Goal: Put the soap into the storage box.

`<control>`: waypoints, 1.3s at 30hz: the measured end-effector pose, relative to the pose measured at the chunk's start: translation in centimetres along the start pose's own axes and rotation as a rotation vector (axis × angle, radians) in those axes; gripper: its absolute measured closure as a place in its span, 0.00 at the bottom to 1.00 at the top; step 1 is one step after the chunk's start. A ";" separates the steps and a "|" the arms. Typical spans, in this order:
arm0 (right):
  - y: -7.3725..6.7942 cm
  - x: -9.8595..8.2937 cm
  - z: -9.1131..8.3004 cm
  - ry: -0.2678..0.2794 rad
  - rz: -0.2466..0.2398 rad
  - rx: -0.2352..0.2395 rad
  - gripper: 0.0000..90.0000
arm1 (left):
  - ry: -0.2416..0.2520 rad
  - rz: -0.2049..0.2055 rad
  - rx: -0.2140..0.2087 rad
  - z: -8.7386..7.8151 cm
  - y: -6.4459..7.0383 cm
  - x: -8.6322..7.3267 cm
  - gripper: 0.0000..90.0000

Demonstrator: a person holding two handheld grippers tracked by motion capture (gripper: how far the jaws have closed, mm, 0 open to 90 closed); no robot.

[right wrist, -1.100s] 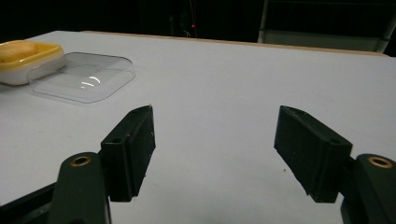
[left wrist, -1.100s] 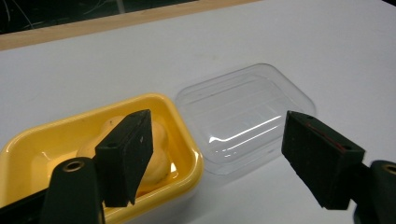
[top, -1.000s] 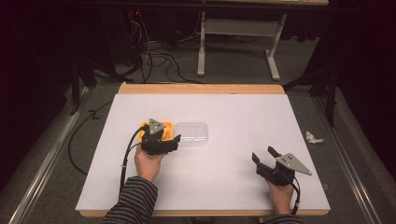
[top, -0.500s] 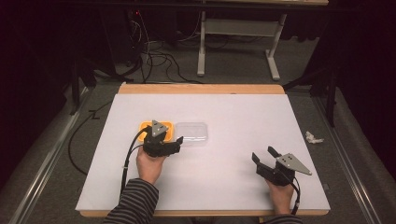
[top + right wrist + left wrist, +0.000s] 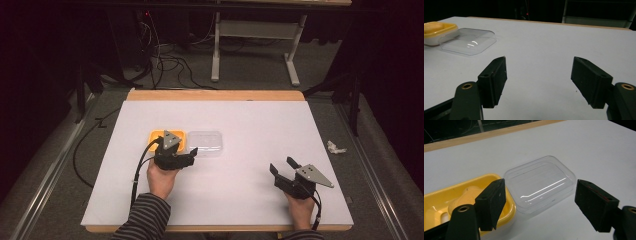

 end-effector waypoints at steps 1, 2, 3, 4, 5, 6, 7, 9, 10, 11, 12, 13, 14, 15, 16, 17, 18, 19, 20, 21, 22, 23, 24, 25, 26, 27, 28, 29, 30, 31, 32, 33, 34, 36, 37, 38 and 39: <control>0.0 0.0 0.0 0.000 0.000 0.000 0.33 | -0.003 0.006 0.001 0.0 0.0 0.0 0.29; 0.0 0.0 0.0 0.000 0.000 0.000 0.33 | -0.003 0.007 -0.001 -0.1 0.1 -0.1 0.29; 0.0 0.0 0.0 0.000 -0.002 0.000 0.33 | -0.001 0.004 -0.005 -0.1 0.1 -0.1 0.29; 0.0 0.0 0.0 0.000 -0.002 0.000 0.33 | -0.002 0.005 -0.006 -0.2 0.2 -0.1 0.29; 0.0 0.0 0.0 0.000 -0.001 0.000 0.33 | -0.002 0.008 -0.007 -0.2 0.2 -0.1 0.29; 0.0 0.0 0.0 0.000 0.000 0.000 0.33 | -0.002 0.006 -0.010 -0.3 0.2 -0.2 0.29; 0.0 0.0 0.0 0.000 -0.001 0.000 0.33 | -0.001 0.002 -0.013 -0.3 0.3 -0.1 0.29; 0.0 0.0 0.0 0.000 -0.001 0.000 0.33 | 0.001 -0.002 -0.015 -0.4 0.4 -0.1 0.29; 0.0 0.0 0.0 0.000 -0.001 0.000 0.33 | 0.001 -0.003 -0.017 -0.5 0.4 -0.1 0.29; 0.0 0.0 0.0 0.000 0.000 0.000 0.33 | -0.002 -0.003 -0.019 -0.5 0.5 -0.1 0.29; 0.0 0.0 0.0 0.000 -0.002 0.000 0.33 | -0.001 -0.007 -0.020 -0.5 0.5 -0.2 0.29; 0.0 0.0 0.0 0.000 0.001 0.000 0.33 | -0.001 0.002 -0.020 -0.6 0.5 -0.2 0.29; 0.0 0.0 0.0 0.000 0.000 0.000 0.33 | -0.002 0.003 -0.022 -0.6 0.6 -0.3 0.29; 0.0 0.0 0.0 0.000 0.000 0.000 0.33 | -0.002 0.000 -0.024 -0.7 0.6 -0.3 0.29; 0.0 0.0 0.0 0.001 -0.005 0.000 0.33 | -0.001 -0.001 -0.025 -0.7 0.6 -0.3 0.29; 0.0 0.0 0.0 0.000 -0.001 0.000 0.33 | -0.001 0.002 -0.025 -0.8 0.6 -0.4 0.29; 0.0 0.0 0.0 0.000 0.000 0.001 0.33 | -0.002 -0.003 -0.027 -0.8 0.7 -0.4 0.29; 0.0 0.0 0.0 0.000 0.000 0.000 0.33 | -0.005 -0.004 -0.027 -0.8 0.7 -0.4 0.29; 0.0 0.0 0.0 0.001 -0.003 0.000 0.33 | -0.003 -0.007 -0.028 -0.8 0.8 -0.5 0.29; 0.0 0.0 0.0 0.000 0.000 0.001 0.33 | -0.005 -0.001 -0.030 -0.9 0.8 -0.5 0.29; 0.0 0.0 0.0 0.000 -0.001 0.000 0.33 | -0.009 0.002 -0.031 -0.9 0.8 -0.6 0.29; 0.0 0.0 0.0 0.000 0.000 0.000 0.33 | -0.009 -0.001 -0.033 -0.9 0.9 -0.7 0.29; 0.0 0.0 0.0 0.000 0.000 0.000 0.33 | -0.010 0.000 -0.034 -0.9 0.9 -0.7 0.29; 0.0 0.0 0.0 0.000 0.001 0.000 0.33 | -0.012 0.005 -0.034 -1.0 0.9 -0.8 0.29; 0.0 0.0 0.0 0.000 0.000 0.000 0.33 | -0.011 0.004 -0.037 -1.0 1.0 -0.8 0.29; 0.0 0.0 0.0 0.000 -0.001 0.000 0.33 | -0.011 0.001 -0.040 -1.1 1.0 -0.9 0.29; 0.0 0.0 0.0 0.000 -0.001 0.000 0.33 | -0.013 0.001 -0.040 -1.1 1.1 -0.9 0.29; 0.0 0.0 0.0 0.000 0.000 0.000 0.33 | -0.019 0.007 -0.041 -1.1 1.1 -1.0 0.28; 0.0 0.0 0.0 0.000 0.000 0.000 0.33 | -0.016 0.001 -0.044 -1.1 1.2 -1.1 0.29; 0.0 0.0 0.0 0.000 0.000 0.000 0.33 | -0.020 0.007 -0.045 -1.2 1.3 -1.1 0.29; 0.0 0.0 0.0 0.000 -0.001 0.000 0.33 | -0.021 0.008 -0.047 -1.2 1.3 -1.2 0.28; 0.0 0.0 0.0 0.000 -0.001 0.000 0.33 | -0.021 0.002 -0.048 -1.2 1.4 -1.2 0.28; 0.0 0.0 0.0 0.000 0.000 0.001 0.33 | -0.023 0.007 -0.048 -1.2 1.4 -1.2 0.28; 0.0 0.0 0.0 0.000 0.000 0.001 0.33 | -0.024 0.014 -0.048 -1.2 1.4 -1.3 0.28; 0.0 0.0 0.0 0.001 -0.002 0.001 0.33 | -0.021 0.008 -0.050 -1.2 1.5 -1.4 0.28; 0.0 0.0 0.0 0.000 -0.001 0.001 0.33 | -0.024 0.005 -0.049 -1.2 1.5 -1.5 0.28; 0.0 0.0 0.0 0.000 0.000 0.001 0.33 | -0.024 0.005 -0.048 -1.2 1.5 -1.6 0.29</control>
Point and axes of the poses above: each handheld gripper's, and its own axes: z roughly forward along the jaws, x roughly out of its top, y roughly to its right, the point moved 2 cm from there along z, roughly forward along the jaws, and after that the axes turned 15 degrees about x, right-handed, at the moved point
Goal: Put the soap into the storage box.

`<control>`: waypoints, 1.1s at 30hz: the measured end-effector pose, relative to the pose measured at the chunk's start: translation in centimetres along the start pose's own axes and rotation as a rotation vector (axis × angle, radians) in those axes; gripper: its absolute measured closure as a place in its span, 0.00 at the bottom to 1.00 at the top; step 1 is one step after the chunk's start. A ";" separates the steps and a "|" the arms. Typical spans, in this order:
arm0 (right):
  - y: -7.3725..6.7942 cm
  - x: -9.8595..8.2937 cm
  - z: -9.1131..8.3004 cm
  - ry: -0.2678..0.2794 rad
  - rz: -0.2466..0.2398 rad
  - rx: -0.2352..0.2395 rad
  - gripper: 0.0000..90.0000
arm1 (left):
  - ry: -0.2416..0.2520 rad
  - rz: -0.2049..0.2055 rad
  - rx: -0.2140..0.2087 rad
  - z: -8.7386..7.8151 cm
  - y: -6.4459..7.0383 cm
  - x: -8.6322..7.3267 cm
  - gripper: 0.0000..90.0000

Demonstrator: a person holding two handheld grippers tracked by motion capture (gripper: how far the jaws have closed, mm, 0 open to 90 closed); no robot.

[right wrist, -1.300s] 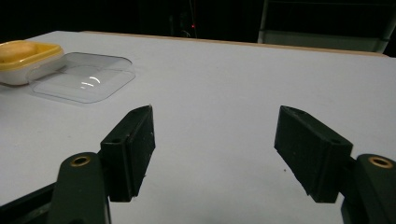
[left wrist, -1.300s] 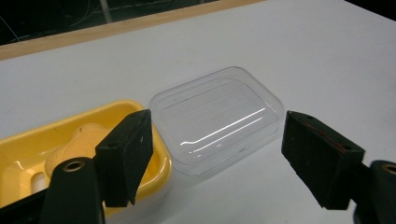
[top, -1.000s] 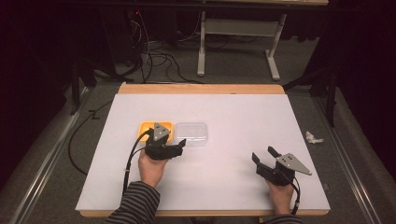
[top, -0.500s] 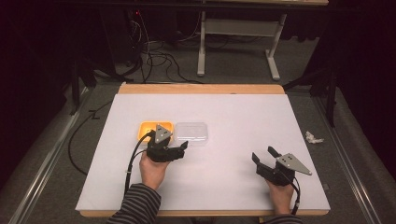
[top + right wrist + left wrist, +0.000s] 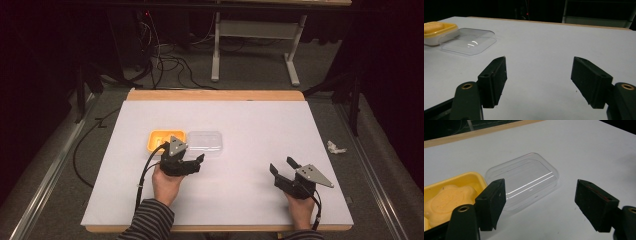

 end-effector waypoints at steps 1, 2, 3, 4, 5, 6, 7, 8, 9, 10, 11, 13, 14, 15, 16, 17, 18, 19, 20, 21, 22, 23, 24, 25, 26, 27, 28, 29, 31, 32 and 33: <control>0.0 0.0 0.0 0.000 0.001 0.000 0.33 | -0.002 0.004 0.002 0.0 0.0 -0.1 0.28; 0.0 0.0 0.0 0.001 -0.002 0.000 0.33 | -0.006 -0.003 0.002 0.0 0.0 -0.2 0.29; 0.0 0.0 0.0 0.001 -0.001 0.000 0.33 | -0.005 0.003 0.003 0.0 -0.1 -0.3 0.28; 0.0 0.0 0.0 0.001 -0.001 0.000 0.33 | -0.009 0.009 0.006 0.0 -0.1 -0.4 0.29; 0.0 0.0 0.0 0.001 0.001 0.000 0.33 | -0.012 0.009 0.006 0.0 -0.1 -0.5 0.29; 0.0 0.0 0.0 0.000 0.001 0.000 0.33 | -0.010 0.009 0.005 0.0 -0.1 -0.5 0.29; 0.0 0.0 0.0 0.000 0.001 0.000 0.33 | -0.011 0.008 0.004 0.0 0.0 -0.6 0.29; 0.0 0.0 0.0 0.000 0.001 0.000 0.33 | -0.014 0.012 0.003 -0.1 0.0 -0.7 0.29; 0.0 0.0 0.0 0.001 0.000 0.000 0.33 | -0.013 0.015 0.003 -0.1 0.0 -0.8 0.29; 0.0 0.0 0.0 0.000 0.001 0.000 0.33 | -0.016 0.016 0.001 -0.1 0.0 -0.9 0.29; 0.0 0.0 0.0 0.000 0.000 0.000 0.33 | -0.013 0.008 -0.001 -0.1 0.1 -0.9 0.29; 0.0 0.0 0.0 0.000 0.000 0.000 0.33 | -0.021 0.019 0.001 -0.1 0.1 -1.1 0.28; 0.0 0.0 0.0 0.000 0.000 0.000 0.33 | -0.020 0.012 -0.002 -0.1 0.2 -1.1 0.29; 0.0 0.0 0.0 0.000 0.000 0.000 0.33 | -0.020 0.013 -0.004 -0.1 0.2 -1.2 0.28; 0.0 0.0 0.0 0.001 0.001 0.000 0.33 | -0.023 0.012 -0.007 -0.1 0.3 -1.2 0.28; 0.0 0.0 0.0 0.000 0.001 0.000 0.33 | -0.022 0.013 -0.010 -0.1 0.4 -1.3 0.28; 0.0 0.0 0.0 0.001 0.001 0.000 0.33 | -0.025 0.016 -0.012 -0.1 0.4 -1.4 0.28; 0.0 0.0 0.0 0.001 -0.002 0.000 0.33 | -0.026 0.019 -0.014 -0.1 0.4 -1.5 0.28; 0.0 0.0 0.0 0.000 0.000 0.000 0.33 | -0.031 0.024 -0.016 -0.2 0.4 -1.7 0.28; 0.0 0.0 0.0 0.001 0.000 0.000 0.33 | -0.035 0.023 -0.015 -0.1 0.4 -1.8 0.28; 0.0 0.0 0.0 0.001 -0.002 0.000 0.33 | -0.038 0.020 -0.014 -0.1 0.4 -2.0 0.28; 0.0 0.0 0.0 0.002 -0.003 0.001 0.33 | -0.040 0.023 -0.012 0.0 0.4 -2.1 0.28; 0.0 0.0 0.0 0.002 -0.003 0.001 0.33 | -0.041 0.021 -0.012 0.0 0.4 -2.2 0.28; 0.0 0.0 0.0 0.001 -0.002 0.001 0.33 | -0.040 0.018 -0.013 0.0 0.4 -2.2 0.28; 0.0 0.0 0.0 0.001 -0.003 0.001 0.33 | -0.039 0.017 -0.013 0.0 0.4 -2.2 0.28; 0.0 0.0 0.0 0.001 -0.002 0.000 0.33 | -0.039 0.016 -0.014 0.0 0.5 -2.2 0.28; 0.0 0.0 0.0 0.002 -0.004 0.000 0.33 | -0.039 0.014 -0.015 0.0 0.5 -2.2 0.28; 0.0 0.0 0.0 0.002 -0.004 0.000 0.33 | -0.042 0.024 -0.015 -0.1 0.5 -2.3 0.28; 0.0 0.0 0.0 0.001 -0.005 0.000 0.33 | -0.041 0.024 -0.016 -0.1 0.5 -2.4 0.28; 0.0 0.0 0.0 0.001 -0.005 -0.001 0.33 | -0.038 0.022 -0.017 -0.1 0.5 -2.4 0.28; 0.0 0.0 0.0 0.001 -0.004 -0.001 0.33 | -0.038 0.018 -0.017 -0.1 0.5 -2.5 0.28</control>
Point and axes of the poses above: each handheld gripper's, and its own axes: z roughly forward along the jaws, x roughly out of its top, y roughly to its right, the point moved 2 cm from there along z, roughly forward along the jaws, and after that the axes turned 15 degrees about x, right-handed, at the moved point
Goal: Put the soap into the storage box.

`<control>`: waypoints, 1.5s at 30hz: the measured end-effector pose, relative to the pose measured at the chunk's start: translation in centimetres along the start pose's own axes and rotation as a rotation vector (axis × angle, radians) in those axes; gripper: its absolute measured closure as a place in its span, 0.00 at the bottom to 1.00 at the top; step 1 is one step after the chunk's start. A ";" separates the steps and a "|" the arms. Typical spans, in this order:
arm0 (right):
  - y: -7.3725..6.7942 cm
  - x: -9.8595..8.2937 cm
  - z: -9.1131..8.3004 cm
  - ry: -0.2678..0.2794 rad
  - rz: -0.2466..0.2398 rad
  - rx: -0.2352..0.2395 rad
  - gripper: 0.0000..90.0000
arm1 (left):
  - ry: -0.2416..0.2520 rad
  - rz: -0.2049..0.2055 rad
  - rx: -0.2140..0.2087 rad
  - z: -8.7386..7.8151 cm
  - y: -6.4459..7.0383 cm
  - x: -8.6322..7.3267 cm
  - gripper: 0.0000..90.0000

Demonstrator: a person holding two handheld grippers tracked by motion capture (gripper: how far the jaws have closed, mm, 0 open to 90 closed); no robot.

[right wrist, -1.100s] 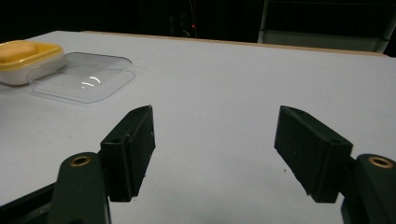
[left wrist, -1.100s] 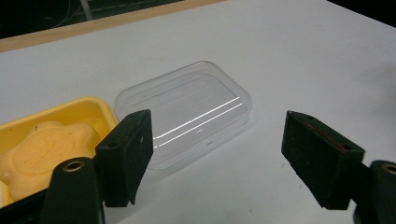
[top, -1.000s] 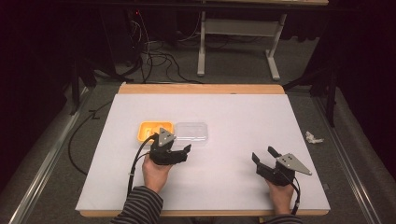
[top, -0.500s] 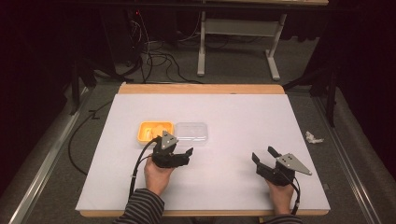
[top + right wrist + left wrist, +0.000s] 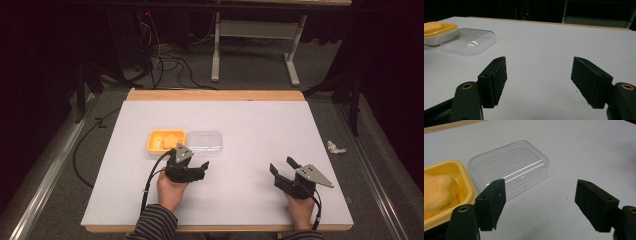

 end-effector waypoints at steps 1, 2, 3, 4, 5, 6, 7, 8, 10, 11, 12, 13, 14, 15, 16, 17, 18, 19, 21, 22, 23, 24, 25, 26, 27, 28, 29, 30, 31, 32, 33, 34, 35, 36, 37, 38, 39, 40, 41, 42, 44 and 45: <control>0.0 0.0 0.0 0.000 0.000 0.000 0.33 | -0.001 -0.003 -0.001 0.0 0.0 -0.1 0.29; 0.0 0.0 0.0 0.000 0.000 0.000 0.33 | -0.004 -0.008 -0.002 0.0 0.0 -0.1 0.29; 0.0 0.0 0.0 0.000 0.000 0.000 0.33 | -0.007 0.000 0.001 0.1 0.1 -0.3 0.28; 0.0 0.0 0.0 0.000 0.000 0.000 0.33 | -0.007 0.005 0.000 0.1 0.1 -0.4 0.28; 0.0 0.0 0.0 0.000 0.000 0.000 0.33 | -0.008 0.010 -0.003 0.1 0.2 -0.5 0.28; 0.0 0.0 0.0 -0.001 0.000 0.000 0.33 | -0.007 0.012 -0.006 0.1 0.3 -0.6 0.28; 0.0 0.0 0.0 -0.001 -0.002 0.000 0.33 | -0.008 0.011 -0.008 0.1 0.4 -0.7 0.28; 0.0 0.0 0.0 0.000 -0.002 0.000 0.33 | -0.009 0.014 -0.011 0.1 0.4 -0.8 0.29; 0.0 0.0 0.0 -0.001 0.000 0.000 0.33 | -0.014 0.018 -0.011 0.1 0.5 -1.0 0.28; 0.0 0.0 0.0 0.000 -0.004 0.000 0.33 | -0.012 0.014 -0.012 0.2 0.5 -1.1 0.29; 0.0 0.0 0.0 0.000 -0.002 0.000 0.33 | -0.018 0.027 -0.009 0.2 0.4 -1.2 0.29; 0.0 0.0 0.0 0.000 -0.002 0.000 0.33 | -0.019 0.025 -0.009 0.2 0.5 -1.3 0.28; 0.0 0.0 0.0 0.000 0.000 0.000 0.33 | -0.020 0.027 -0.007 0.2 0.4 -1.4 0.28; 0.0 0.0 0.0 0.000 -0.002 0.000 0.33 | -0.021 0.028 -0.007 0.2 0.4 -1.4 0.29; 0.0 0.0 0.0 0.000 -0.005 -0.001 0.33 | -0.021 0.028 -0.007 0.2 0.4 -1.5 0.28; 0.0 0.0 0.0 0.000 -0.005 -0.001 0.33 | -0.019 0.027 -0.005 0.2 0.4 -1.5 0.28; 0.0 0.0 0.0 0.000 -0.004 -0.001 0.33 | -0.018 0.026 -0.006 0.2 0.4 -1.5 0.28; 0.0 0.0 0.0 0.000 -0.002 0.000 0.33 | -0.015 0.024 -0.007 0.2 0.4 -1.5 0.29; 0.0 0.0 0.0 -0.001 -0.002 0.000 0.33 | -0.012 0.019 -0.011 0.2 0.4 -1.6 0.29; 0.0 0.0 0.0 -0.001 -0.002 0.000 0.33 | -0.014 0.016 -0.012 0.2 0.3 -1.6 0.28; 0.0 0.0 0.0 0.000 -0.002 0.000 0.33 | -0.014 0.012 -0.010 0.2 0.4 -1.7 0.29; 0.0 0.0 0.0 0.000 -0.002 0.000 0.33 | -0.013 0.012 -0.010 0.2 0.4 -1.7 0.29; 0.0 0.0 0.0 0.000 -0.002 0.000 0.33 | -0.013 0.014 -0.012 0.2 0.4 -1.8 0.29; 0.0 0.0 0.0 0.000 -0.002 0.000 0.33 | -0.012 0.017 -0.013 0.3 0.5 -1.8 0.29; 0.0 0.0 0.0 0.000 -0.004 -0.001 0.33 | -0.011 0.016 -0.014 0.3 0.6 -1.9 0.29; 0.0 0.0 0.0 0.000 -0.002 0.000 0.32 | -0.010 0.014 -0.014 0.3 0.6 -1.9 0.28; 0.0 0.0 0.0 0.000 -0.002 0.000 0.33 | -0.011 0.022 -0.013 0.3 0.6 -2.0 0.29; 0.0 0.0 0.0 0.000 -0.003 -0.001 0.33 | -0.009 0.020 -0.013 0.3 0.6 -2.0 0.28; 0.0 0.0 0.0 0.000 -0.004 -0.001 0.33 | -0.013 0.025 -0.012 0.3 0.6 -2.1 0.28; 0.0 0.0 0.0 0.000 -0.002 0.000 0.33 | -0.013 0.026 -0.011 0.3 0.7 -2.1 0.29; 0.0 0.0 0.0 0.000 -0.002 0.000 0.33 | -0.015 0.030 -0.010 0.3 0.6 -2.2 0.29; 0.0 0.0 0.0 0.001 -0.001 0.000 0.32 | -0.014 0.029 -0.011 0.4 0.6 -2.2 0.29; 0.0 0.0 0.0 0.001 -0.001 0.000 0.32 | -0.013 0.023 -0.012 0.4 0.7 -2.2 0.29; 0.0 0.0 0.0 -0.001 0.000 0.002 0.33 | -0.016 0.023 -0.012 0.4 0.6 -2.2 0.29; 0.0 0.0 0.0 -0.001 0.000 0.002 0.33 | -0.016 0.024 -0.011 0.4 0.6 -2.3 0.29; 0.0 0.0 0.0 -0.001 0.001 0.002 0.32 | -0.015 0.022 -0.010 0.4 0.6 -2.3 0.29; 0.0 0.0 0.0 -0.001 0.000 0.002 0.32 | -0.013 0.018 -0.008 0.5 0.6 -2.4 0.29; 0.0 0.0 0.0 -0.001 0.001 0.002 0.33 | -0.015 0.015 -0.007 0.5 0.6 -2.5 0.29; 0.0 0.0 0.0 -0.001 0.001 0.002 0.32 | -0.017 0.013 -0.008 0.5 0.6 -2.5 0.29; 0.0 0.0 0.0 0.001 0.001 0.000 0.32 | -0.019 0.020 -0.005 0.5 0.5 -2.6 0.29; 0.0 0.0 0.0 0.001 -0.001 0.000 0.33 | -0.018 0.021 -0.004 0.6 0.5 -2.7 0.29; 0.0 0.0 0.0 0.001 -0.001 -0.001 0.32 | -0.018 0.016 -0.004 0.6 0.6 -2.7 0.29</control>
Point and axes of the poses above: each handheld gripper's, and its own axes: z roughly forward along the jaws, x roughly out of its top, y roughly to its right, the point moved 2 cm from there along z, roughly forward along the jaws, and after that the axes turned 15 degrees about x, right-handed, at the moved point
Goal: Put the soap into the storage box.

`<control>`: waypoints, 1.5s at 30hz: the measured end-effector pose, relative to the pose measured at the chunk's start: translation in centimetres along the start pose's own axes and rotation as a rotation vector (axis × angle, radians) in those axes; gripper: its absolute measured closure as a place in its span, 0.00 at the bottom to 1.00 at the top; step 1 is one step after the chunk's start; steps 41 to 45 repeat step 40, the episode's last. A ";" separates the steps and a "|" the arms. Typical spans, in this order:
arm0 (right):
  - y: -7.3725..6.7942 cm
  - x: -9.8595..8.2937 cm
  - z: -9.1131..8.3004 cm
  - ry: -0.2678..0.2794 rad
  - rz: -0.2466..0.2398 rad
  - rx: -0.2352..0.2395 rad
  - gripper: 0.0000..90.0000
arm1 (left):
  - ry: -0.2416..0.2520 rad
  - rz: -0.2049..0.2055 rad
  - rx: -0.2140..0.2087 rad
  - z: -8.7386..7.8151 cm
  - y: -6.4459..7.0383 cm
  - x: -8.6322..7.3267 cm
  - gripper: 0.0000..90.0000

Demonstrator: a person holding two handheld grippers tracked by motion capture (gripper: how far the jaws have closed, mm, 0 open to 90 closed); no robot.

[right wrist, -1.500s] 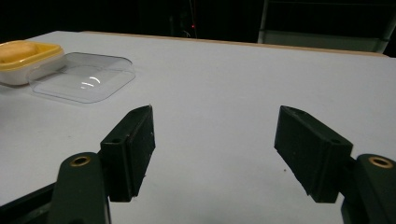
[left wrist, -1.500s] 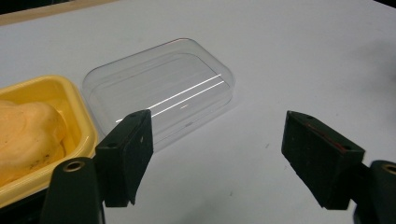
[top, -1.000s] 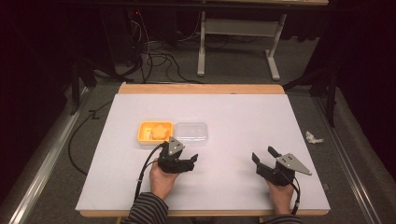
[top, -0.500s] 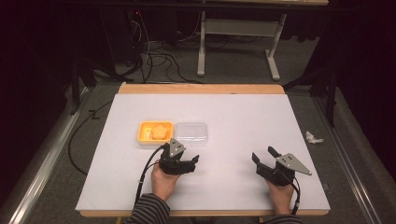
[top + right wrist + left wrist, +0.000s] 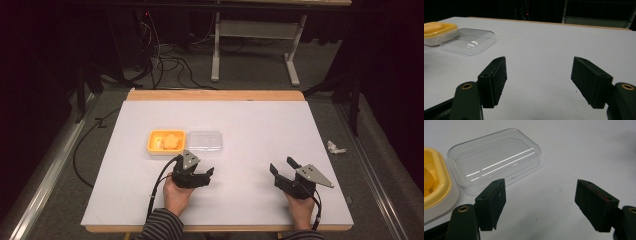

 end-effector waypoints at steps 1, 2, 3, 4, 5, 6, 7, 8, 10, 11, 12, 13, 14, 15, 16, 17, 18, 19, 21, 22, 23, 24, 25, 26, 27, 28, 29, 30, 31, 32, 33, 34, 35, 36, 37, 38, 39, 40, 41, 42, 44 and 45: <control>0.0 0.0 0.0 0.000 0.000 0.000 0.32 | 0.001 0.001 0.001 0.0 0.0 -0.1 0.29; 0.0 0.0 0.0 0.000 0.000 0.000 0.32 | 0.004 0.001 0.001 0.1 0.0 -0.1 0.29; 0.0 0.0 0.0 -0.002 0.000 0.002 0.32 | 0.002 0.008 0.004 0.1 0.0 -0.2 0.29; 0.0 0.0 0.0 0.000 0.000 0.000 0.32 | 0.002 0.011 0.005 0.1 0.0 -0.2 0.29; 0.0 0.0 0.0 0.000 0.001 0.000 0.32 | 0.003 0.007 0.005 0.1 -0.1 -0.3 0.29; 0.0 0.0 0.0 0.000 -0.002 0.000 0.32 | 0.005 0.002 0.006 0.1 -0.1 -0.3 0.29; 0.0 0.0 0.0 0.000 -0.002 0.000 0.32 | 0.007 -0.007 0.008 0.1 -0.1 -0.3 0.29; 0.0 0.0 0.0 -0.001 -0.002 0.000 0.32 | 0.002 0.001 0.010 0.1 -0.2 -0.4 0.29; 0.0 0.0 0.0 -0.001 -0.002 0.000 0.32 | 0.003 -0.008 0.012 0.2 -0.2 -0.6 0.29; 0.0 0.0 0.0 0.000 -0.002 0.000 0.33 | 0.000 -0.010 0.015 0.3 -0.2 -0.7 0.29; 0.0 0.0 0.0 0.000 -0.003 0.000 0.33 | -0.001 -0.014 0.016 0.3 -0.2 -0.7 0.29; 0.0 0.0 0.0 0.000 -0.002 0.000 0.32 | -0.004 -0.015 0.018 0.4 -0.2 -0.8 0.29; 0.0 0.0 0.0 0.000 0.000 0.000 0.32 | -0.005 -0.015 0.020 0.4 -0.3 -0.9 0.29; 0.0 0.0 0.0 0.000 -0.002 0.000 0.32 | -0.007 -0.018 0.021 0.4 -0.3 -1.0 0.29; 0.0 0.0 0.0 -0.001 -0.002 0.001 0.32 | -0.007 -0.016 0.023 0.5 -0.3 -1.1 0.29; 0.0 0.0 0.0 -0.002 0.000 0.002 0.32 | -0.010 -0.016 0.025 0.5 -0.4 -1.2 0.29; 0.0 0.0 0.0 0.000 -0.002 0.000 0.32 | -0.009 -0.020 0.026 0.5 -0.4 -1.4 0.29; 0.0 0.0 0.0 0.000 -0.002 0.000 0.32 | -0.012 -0.018 0.028 0.6 -0.4 -1.5 0.29; 0.0 0.0 0.0 0.000 -0.002 0.000 0.32 | -0.017 -0.015 0.030 0.6 -0.5 -1.8 0.29; 0.0 0.0 0.0 0.000 0.000 0.000 0.32 | -0.012 -0.012 0.030 0.6 -0.4 -1.7 0.28; 0.0 0.0 0.0 -0.001 -0.002 0.002 0.33 | -0.012 -0.015 0.029 0.6 -0.4 -1.7 0.28; 0.0 0.0 0.0 -0.001 0.001 0.000 0.32 | -0.015 -0.012 0.029 0.6 -0.5 -1.8 0.28; 0.0 0.0 0.0 -0.001 0.001 0.000 0.33 | -0.013 -0.015 0.029 0.6 -0.4 -1.8 0.28; 0.0 0.0 0.0 -0.001 -0.004 -0.001 0.32 | -0.014 -0.013 0.030 0.6 -0.5 -1.8 0.28; 0.0 0.0 0.0 -0.002 -0.001 0.000 0.33 | -0.014 -0.017 0.030 0.6 -0.5 -1.8 0.28; 0.0 0.0 0.0 -0.002 -0.004 0.000 0.33 | -0.011 -0.025 0.032 0.6 -0.5 -1.7 0.28; 0.0 0.0 0.0 -0.002 -0.002 0.000 0.33 | -0.011 -0.024 0.034 0.6 -0.5 -1.7 0.28; 0.0 0.0 0.0 -0.002 -0.003 0.001 0.33 | -0.007 -0.026 0.036 0.5 -0.6 -1.7 0.28; 0.0 0.0 0.0 -0.005 0.002 0.002 0.33 | -0.003 -0.024 0.037 0.5 -0.6 -1.7 0.28; 0.0 0.0 0.0 -0.005 0.002 0.003 0.32 | 0.003 -0.026 0.036 0.4 -0.6 -1.7 0.28; 0.0 0.0 0.0 -0.006 0.003 0.002 0.33 | 0.006 -0.019 0.035 0.4 -0.6 -1.7 0.28; 0.0 0.0 0.0 -0.006 0.003 0.003 0.33 | 0.011 -0.017 0.036 0.4 -0.6 -1.7 0.28; 0.0 0.0 0.0 -0.007 0.003 0.003 0.33 | 0.011 -0.019 0.035 0.3 -0.6 -1.7 0.28; 0.0 0.0 0.0 -0.008 0.004 0.003 0.33 | 0.016 -0.018 0.036 0.3 -0.6 -1.7 0.28; 0.0 0.0 0.0 -0.008 0.002 0.003 0.33 | 0.017 -0.023 0.035 0.3 -0.6 -1.7 0.28; 0.0 0.0 0.0 -0.008 0.003 0.002 0.33 | 0.017 -0.024 0.036 0.3 -0.6 -1.7 0.28; 0.0 0.0 0.0 -0.009 0.002 0.003 0.33 | 0.017 -0.028 0.035 0.3 -0.6 -1.7 0.28; 0.0 0.0 0.0 -0.010 0.002 0.004 0.33 | 0.015 -0.030 0.034 0.3 -0.6 -1.7 0.28; 0.0 0.0 0.0 -0.010 0.002 0.004 0.33 | 0.015 -0.030 0.034 0.3 -0.6 -1.7 0.28; 0.0 0.0 0.0 -0.010 0.002 0.004 0.33 | 0.015 -0.030 0.034 0.3 -0.6 -1.7 0.28; 0.0 0.0 0.0 -0.010 0.002 0.004 0.33 | 0.015 -0.030 0.034 0.3 -0.6 -1.7 0.28; 0.0 0.0 0.0 -0.010 0.002 0.004 0.33 | 0.015 -0.030 0.034 0.3 -0.6 -1.7 0.28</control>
Point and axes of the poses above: each handheld gripper's, and its own axes: z roughly forward along the jaws, x roughly out of its top, y roughly to its right, the point moved 2 cm from there along z, roughly forward along the jaws, and after that the axes turned 15 degrees about x, right-handed, at the moved point
